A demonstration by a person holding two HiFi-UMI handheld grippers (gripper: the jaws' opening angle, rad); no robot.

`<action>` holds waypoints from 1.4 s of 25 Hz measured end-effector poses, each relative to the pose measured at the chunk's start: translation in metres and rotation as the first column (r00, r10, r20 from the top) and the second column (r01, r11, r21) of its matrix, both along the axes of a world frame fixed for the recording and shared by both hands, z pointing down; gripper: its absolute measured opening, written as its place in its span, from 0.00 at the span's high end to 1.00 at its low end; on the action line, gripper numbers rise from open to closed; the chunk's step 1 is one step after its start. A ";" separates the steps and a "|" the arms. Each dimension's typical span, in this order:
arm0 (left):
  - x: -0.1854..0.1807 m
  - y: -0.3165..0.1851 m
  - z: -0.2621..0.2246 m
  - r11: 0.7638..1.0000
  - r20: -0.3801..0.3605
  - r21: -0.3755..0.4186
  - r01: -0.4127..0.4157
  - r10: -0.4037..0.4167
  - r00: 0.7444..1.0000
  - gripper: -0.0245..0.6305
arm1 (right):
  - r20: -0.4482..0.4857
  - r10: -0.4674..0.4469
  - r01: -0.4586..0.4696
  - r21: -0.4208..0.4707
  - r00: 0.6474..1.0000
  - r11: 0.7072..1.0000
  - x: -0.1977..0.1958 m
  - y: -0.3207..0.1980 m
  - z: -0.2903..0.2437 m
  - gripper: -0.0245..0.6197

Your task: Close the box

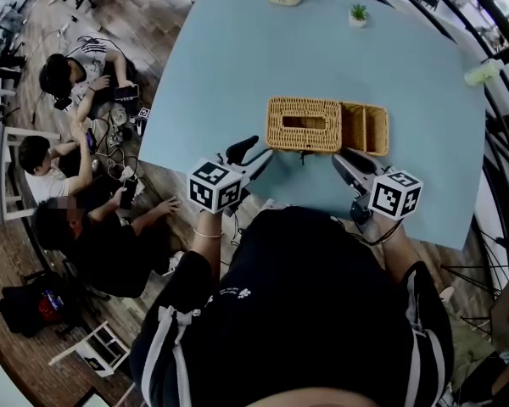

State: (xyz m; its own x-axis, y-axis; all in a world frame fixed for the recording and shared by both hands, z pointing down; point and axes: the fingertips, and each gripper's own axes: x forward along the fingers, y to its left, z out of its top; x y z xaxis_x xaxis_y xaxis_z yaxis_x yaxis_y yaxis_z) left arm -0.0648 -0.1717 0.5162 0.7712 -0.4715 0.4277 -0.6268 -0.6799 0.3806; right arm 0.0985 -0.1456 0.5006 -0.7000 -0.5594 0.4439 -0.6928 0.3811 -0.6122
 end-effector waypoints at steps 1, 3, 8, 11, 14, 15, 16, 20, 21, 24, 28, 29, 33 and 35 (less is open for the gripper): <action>-0.001 0.000 -0.003 1.000 -0.003 0.006 0.005 -0.005 1.000 0.68 | 0.004 0.001 -0.001 0.008 1.000 1.000 0.000 0.000 -0.003 0.76; -0.001 0.001 -0.008 1.000 -0.008 0.019 0.012 -0.012 1.000 0.68 | 0.008 0.003 -0.003 0.027 1.000 1.000 -0.002 -0.002 -0.010 0.76; -0.001 0.001 -0.026 0.997 -0.026 0.068 0.036 -0.034 0.999 0.68 | 0.011 0.007 -0.008 0.101 1.000 0.995 -0.009 -0.008 -0.031 0.78; 0.002 0.001 -0.041 0.994 -0.050 0.103 0.046 -0.041 0.998 0.69 | 0.009 0.014 -0.016 0.149 1.000 0.989 -0.011 -0.012 -0.045 0.81; 0.003 0.002 -0.055 0.988 -0.066 0.144 0.048 -0.039 0.997 0.75 | -0.012 0.034 -0.031 0.199 0.999 0.979 -0.011 -0.016 -0.056 0.89; 0.003 0.003 -0.060 0.986 -0.068 0.158 0.048 -0.038 0.997 0.79 | -0.019 0.042 -0.037 0.216 0.999 0.976 -0.011 -0.017 -0.060 0.91; 0.003 0.003 -0.064 0.984 -0.069 0.172 0.049 -0.037 0.997 0.80 | -0.022 0.049 -0.042 0.231 0.999 0.972 -0.010 -0.018 -0.063 0.93; 0.000 0.003 -0.081 0.972 -0.080 0.223 0.074 -0.057 0.995 0.85 | -0.033 0.065 -0.053 0.278 0.997 0.959 -0.010 -0.022 -0.074 0.96; -0.002 0.003 -0.085 0.969 -0.085 0.234 0.082 -0.063 0.994 0.86 | -0.040 0.068 -0.053 0.288 0.997 0.956 -0.011 -0.023 -0.076 0.96; -0.003 0.006 -0.096 0.960 -0.094 0.267 0.086 -0.062 0.994 0.91 | -0.060 0.075 -0.051 0.328 0.995 0.943 -0.011 -0.024 -0.085 0.96; 0.005 0.013 -0.110 0.950 -0.094 0.307 0.056 -0.029 0.995 0.92 | -0.068 0.084 -0.053 0.370 0.994 0.928 -0.011 -0.020 -0.098 0.96; 0.007 0.015 -0.113 0.947 -0.095 0.317 0.050 -0.021 0.995 0.92 | -0.070 0.083 -0.051 0.375 0.994 0.925 -0.011 -0.019 -0.100 0.96; 0.015 0.020 -0.121 0.940 -0.099 0.339 0.029 0.005 0.995 0.92 | -0.073 0.080 -0.046 0.388 0.994 0.921 -0.013 -0.016 -0.105 0.96; 0.016 0.021 -0.122 0.938 -0.091 0.346 0.019 0.014 0.996 0.92 | -0.073 0.084 -0.048 0.394 0.994 0.918 -0.012 -0.015 -0.106 0.96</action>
State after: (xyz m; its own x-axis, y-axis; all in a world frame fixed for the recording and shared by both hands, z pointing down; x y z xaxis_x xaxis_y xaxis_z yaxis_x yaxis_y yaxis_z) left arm -0.0485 -0.1502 0.3939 0.7977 -0.5798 0.1658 -0.6025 -0.7782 0.1775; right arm 0.0865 -0.1604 0.3943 -0.6239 -0.7446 0.2373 -0.7684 0.5293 -0.3596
